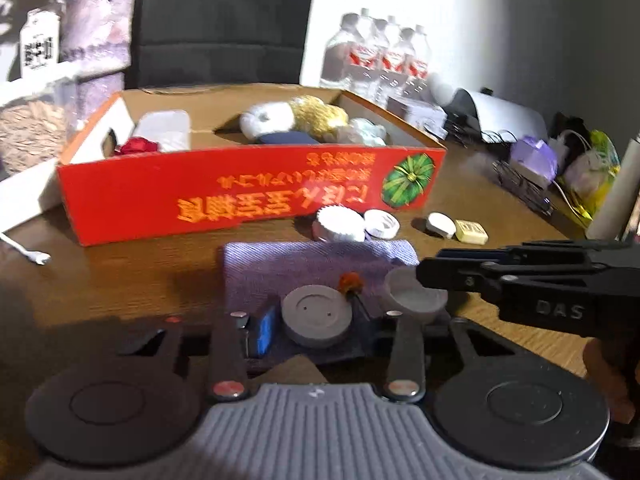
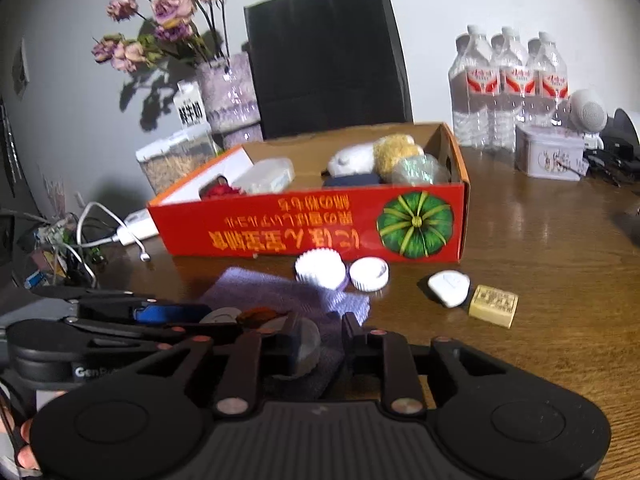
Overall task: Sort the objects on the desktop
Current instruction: 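Lift the grey lid with the left tool while the right lifts the white cap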
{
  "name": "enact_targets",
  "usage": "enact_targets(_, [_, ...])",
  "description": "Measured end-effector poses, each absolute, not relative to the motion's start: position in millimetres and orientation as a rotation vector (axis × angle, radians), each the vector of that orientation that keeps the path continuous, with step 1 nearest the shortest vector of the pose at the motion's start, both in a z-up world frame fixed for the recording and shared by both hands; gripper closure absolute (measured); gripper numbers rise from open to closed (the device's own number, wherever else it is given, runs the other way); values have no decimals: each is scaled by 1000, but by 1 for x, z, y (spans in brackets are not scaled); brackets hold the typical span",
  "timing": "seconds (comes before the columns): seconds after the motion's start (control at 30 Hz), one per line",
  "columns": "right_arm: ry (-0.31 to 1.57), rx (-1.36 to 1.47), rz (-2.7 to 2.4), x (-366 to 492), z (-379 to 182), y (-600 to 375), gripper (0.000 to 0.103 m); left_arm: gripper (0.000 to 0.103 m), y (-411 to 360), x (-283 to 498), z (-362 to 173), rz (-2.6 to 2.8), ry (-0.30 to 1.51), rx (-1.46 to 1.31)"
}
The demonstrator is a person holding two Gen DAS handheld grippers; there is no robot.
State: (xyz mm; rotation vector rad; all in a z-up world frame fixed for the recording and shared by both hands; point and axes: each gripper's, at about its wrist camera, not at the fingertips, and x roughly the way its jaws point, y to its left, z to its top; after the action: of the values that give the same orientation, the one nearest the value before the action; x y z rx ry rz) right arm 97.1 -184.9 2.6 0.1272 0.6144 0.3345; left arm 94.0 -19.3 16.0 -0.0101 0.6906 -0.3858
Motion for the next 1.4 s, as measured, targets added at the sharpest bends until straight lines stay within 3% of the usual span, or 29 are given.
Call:
enact_targets(0.03, [610,126,345,96,3,-184,55,63,-18,92,19,-377,676,-12])
enact_targets(0.07, [608,119,355,96,3,-183,53,63,-16,89,24,-375,655,-22])
enact_targets(0.2, [642,69,357,99,-3,-172,53,63,-5,81,42,-341,595,-60])
enact_targets(0.33, [656,47,358,100,-9,-167,80,63,4,78,45,-288,609,-87])
enact_targets(0.53, [630,86,351,97,-5,-174,94,63,13,60,47,-245,617,-95])
enact_targets(0.83, [574,153,320,62,22,-190,94,63,10,19,56,-224,615,-57])
enact_targets(1.27, [769,173,344,-12,-3,-194,94,62,-13,-60,25,-367,731,-4])
enact_targets(1.37, [764,182,323,-16,-3,-195,84,62,-16,-64,19,-362,732,22])
enact_targets(1.4, [759,180,323,-17,-1,-195,72,62,-18,-67,18,-359,725,40])
